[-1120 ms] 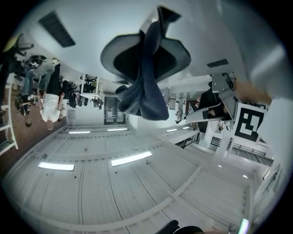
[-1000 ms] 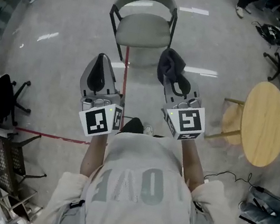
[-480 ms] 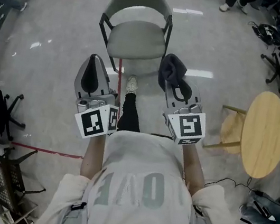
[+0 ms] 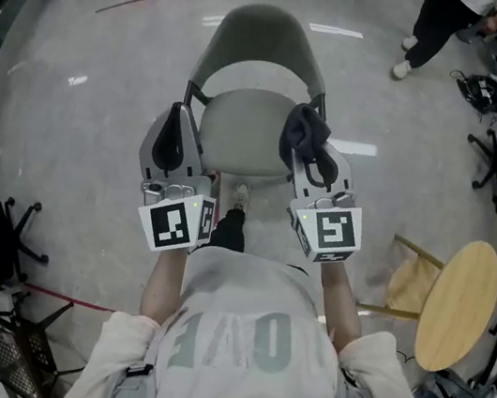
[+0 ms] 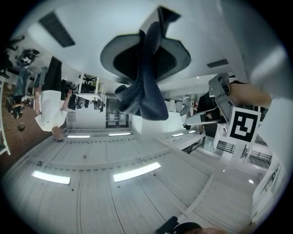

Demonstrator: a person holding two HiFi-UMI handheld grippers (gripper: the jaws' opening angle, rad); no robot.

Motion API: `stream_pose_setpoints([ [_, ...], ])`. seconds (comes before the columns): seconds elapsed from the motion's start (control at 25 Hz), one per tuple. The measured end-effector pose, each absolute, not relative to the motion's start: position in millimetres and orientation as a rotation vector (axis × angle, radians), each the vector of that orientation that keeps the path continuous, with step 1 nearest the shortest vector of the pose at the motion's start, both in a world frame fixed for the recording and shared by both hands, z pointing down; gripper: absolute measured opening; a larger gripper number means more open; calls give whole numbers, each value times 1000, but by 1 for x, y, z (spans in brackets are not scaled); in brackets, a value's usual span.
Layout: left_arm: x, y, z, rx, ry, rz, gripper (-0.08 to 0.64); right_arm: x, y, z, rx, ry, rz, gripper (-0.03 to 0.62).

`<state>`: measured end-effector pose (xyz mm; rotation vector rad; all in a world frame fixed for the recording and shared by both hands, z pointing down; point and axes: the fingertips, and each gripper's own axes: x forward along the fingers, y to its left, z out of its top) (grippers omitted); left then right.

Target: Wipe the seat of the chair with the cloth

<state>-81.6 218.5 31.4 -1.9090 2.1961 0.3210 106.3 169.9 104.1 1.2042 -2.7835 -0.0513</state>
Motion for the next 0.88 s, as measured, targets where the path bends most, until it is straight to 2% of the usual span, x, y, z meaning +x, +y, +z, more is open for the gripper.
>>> stream_pose_setpoints([
  [0.28, -146, 86, 13, -1957, 2121, 332, 15, 30, 43, 74, 1272, -2801, -63, 49],
  [0.52, -132, 28, 14, -1992, 2127, 312, 15, 26, -11, 75, 1221, -2805, -58, 49],
  [0.88, -133, 9, 39, -1993, 2185, 275, 15, 16, -37, 112, 1140, -2789, 50, 49],
])
